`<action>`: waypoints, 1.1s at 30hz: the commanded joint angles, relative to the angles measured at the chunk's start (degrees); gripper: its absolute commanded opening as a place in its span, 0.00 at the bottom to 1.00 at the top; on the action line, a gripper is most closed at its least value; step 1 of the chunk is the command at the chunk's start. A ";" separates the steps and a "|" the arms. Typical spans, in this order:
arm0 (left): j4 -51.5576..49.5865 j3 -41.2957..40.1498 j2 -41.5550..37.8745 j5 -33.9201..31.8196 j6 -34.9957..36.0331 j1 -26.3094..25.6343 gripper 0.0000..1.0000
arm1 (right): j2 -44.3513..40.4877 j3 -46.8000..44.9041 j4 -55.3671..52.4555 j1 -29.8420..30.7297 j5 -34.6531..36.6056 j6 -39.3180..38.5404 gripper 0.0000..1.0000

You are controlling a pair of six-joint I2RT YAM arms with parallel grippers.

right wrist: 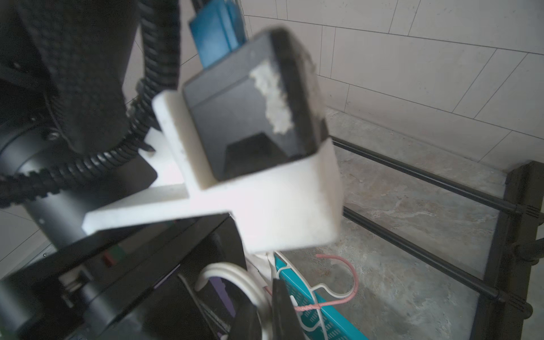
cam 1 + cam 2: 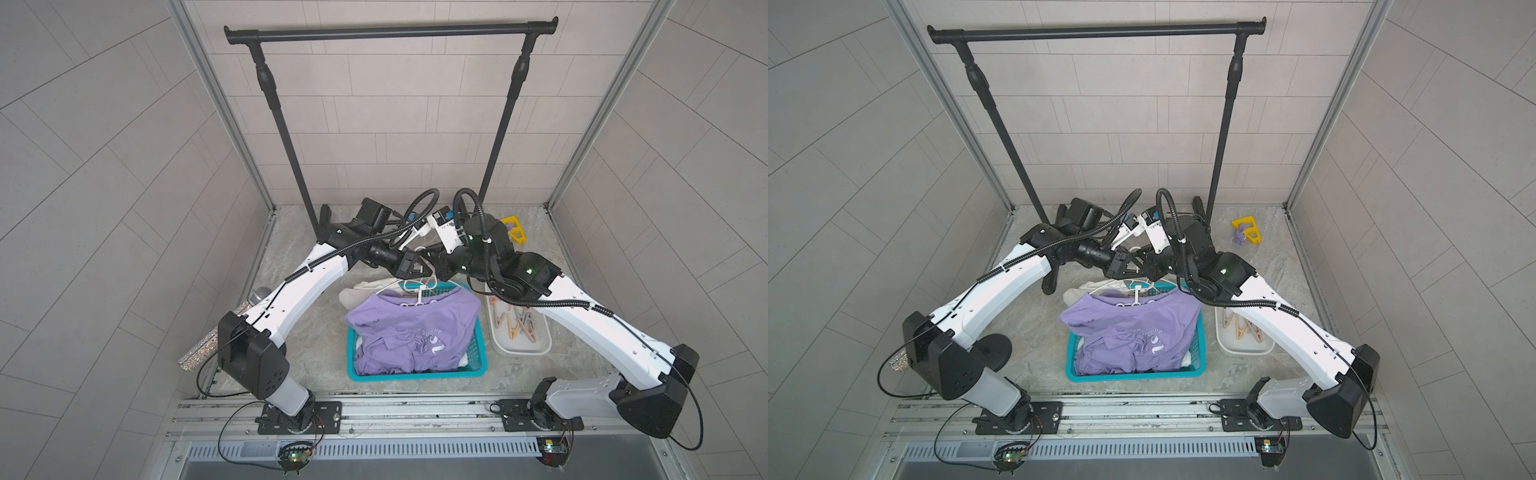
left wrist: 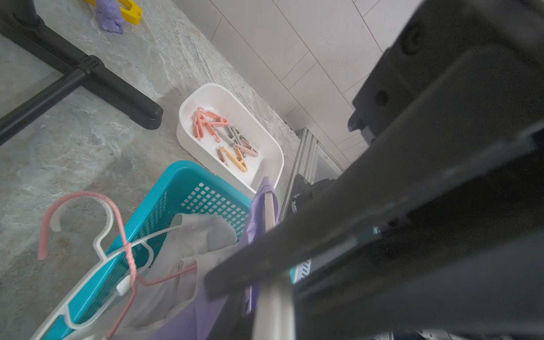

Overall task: Use clothespins to secure the t-shirt on both sides of the hanger
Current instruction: Pick up the hanger from the basket.

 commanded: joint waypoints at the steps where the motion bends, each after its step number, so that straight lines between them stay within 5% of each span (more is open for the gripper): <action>1: -0.12 1.78 0.85 2.15 1.20 -0.25 0.22 | -1.28 -0.02 1.53 0.34 -0.45 -2.02 0.00; 10: -2.58 1.78 1.03 1.99 3.27 -0.24 0.12 | -1.10 -0.40 2.02 0.34 0.09 -2.05 0.00; 14: -3.02 2.03 1.11 1.38 3.76 -0.24 0.05 | -1.36 -0.31 1.48 0.34 1.39 -1.73 0.28; 16: -3.31 2.39 1.31 1.05 3.85 -0.24 0.00 | -1.81 -0.27 0.52 0.39 2.43 -1.66 0.50; 19: -4.07 2.91 1.64 0.42 4.42 -0.24 0.00 | -3.08 0.04 -2.04 0.25 3.66 -1.53 0.64; 33: -3.89 2.58 0.85 -3.28 5.96 -0.16 0.00 | -14.23 -8.84 -16.81 -5.15 7.93 6.09 0.74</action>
